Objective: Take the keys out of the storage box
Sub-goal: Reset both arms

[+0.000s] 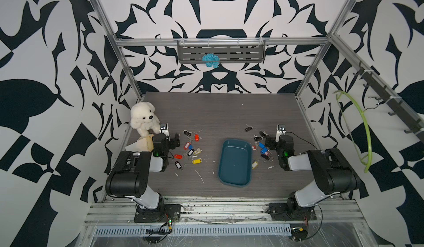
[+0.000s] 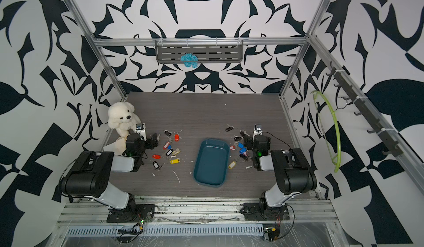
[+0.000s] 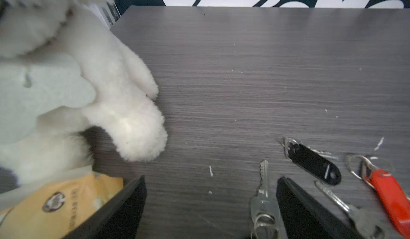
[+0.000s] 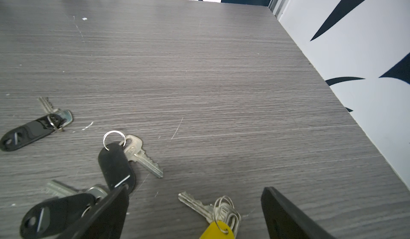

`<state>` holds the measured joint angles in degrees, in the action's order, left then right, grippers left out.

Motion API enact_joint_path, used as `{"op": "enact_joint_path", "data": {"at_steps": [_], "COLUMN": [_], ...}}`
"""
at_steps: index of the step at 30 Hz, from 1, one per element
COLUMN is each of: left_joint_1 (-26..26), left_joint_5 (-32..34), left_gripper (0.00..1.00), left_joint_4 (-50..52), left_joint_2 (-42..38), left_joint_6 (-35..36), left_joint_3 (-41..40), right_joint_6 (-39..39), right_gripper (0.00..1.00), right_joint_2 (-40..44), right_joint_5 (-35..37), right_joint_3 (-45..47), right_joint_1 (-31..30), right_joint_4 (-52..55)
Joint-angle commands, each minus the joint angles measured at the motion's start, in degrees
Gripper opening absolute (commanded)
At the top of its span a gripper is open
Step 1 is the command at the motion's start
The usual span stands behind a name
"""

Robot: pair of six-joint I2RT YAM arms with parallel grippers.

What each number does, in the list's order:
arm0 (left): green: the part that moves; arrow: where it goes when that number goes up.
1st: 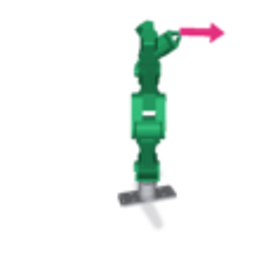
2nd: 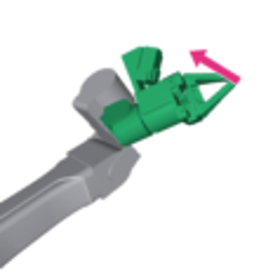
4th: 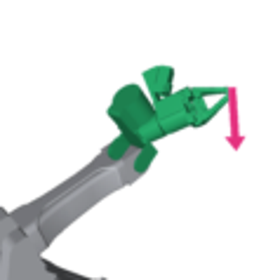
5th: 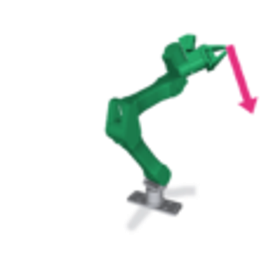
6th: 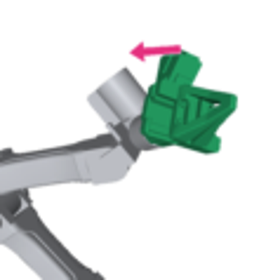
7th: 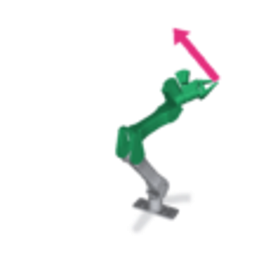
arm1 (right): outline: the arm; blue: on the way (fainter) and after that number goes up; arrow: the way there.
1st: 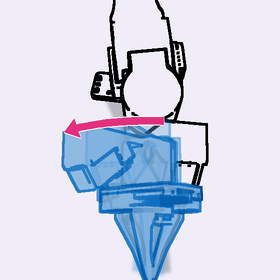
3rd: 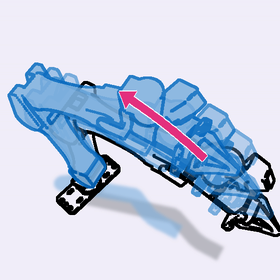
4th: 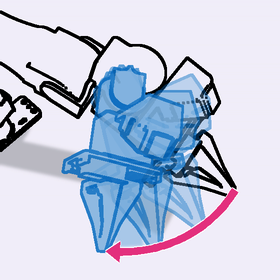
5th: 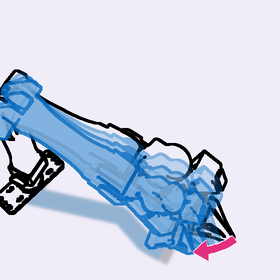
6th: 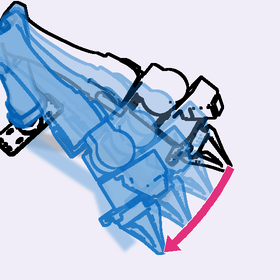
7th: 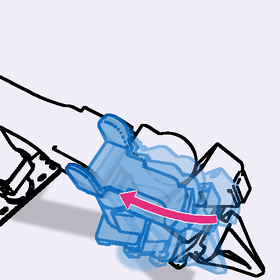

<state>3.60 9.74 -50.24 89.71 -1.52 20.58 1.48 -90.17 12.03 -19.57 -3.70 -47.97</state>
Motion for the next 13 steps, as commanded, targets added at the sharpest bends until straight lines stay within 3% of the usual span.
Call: {"op": "enact_joint_path", "data": {"at_steps": [1, 3, 13], "left_joint_1": [-0.51, -0.52, -0.52], "left_joint_5": [0.92, 0.80, 0.93], "left_gripper": [0.99, 0.99, 0.99], "left_joint_4": [-3.13, 0.42, -0.93], "left_joint_2": [-0.28, -1.86, -1.29], "left_joint_6": [-0.84, -1.47, -1.21], "left_joint_3": [0.38, 0.99, 0.75], "right_joint_6": [-0.16, -0.15, -0.22], "right_gripper": [1.00, 1.00, 1.00], "right_joint_2": [1.66, 1.65, 1.46], "right_joint_5": [0.27, 0.25, -0.54], "right_joint_3": [-0.91, -0.82, -1.08], "right_joint_1": [0.21, 0.20, 0.37], "right_joint_4": [-2.49, -2.57, -2.30]}}
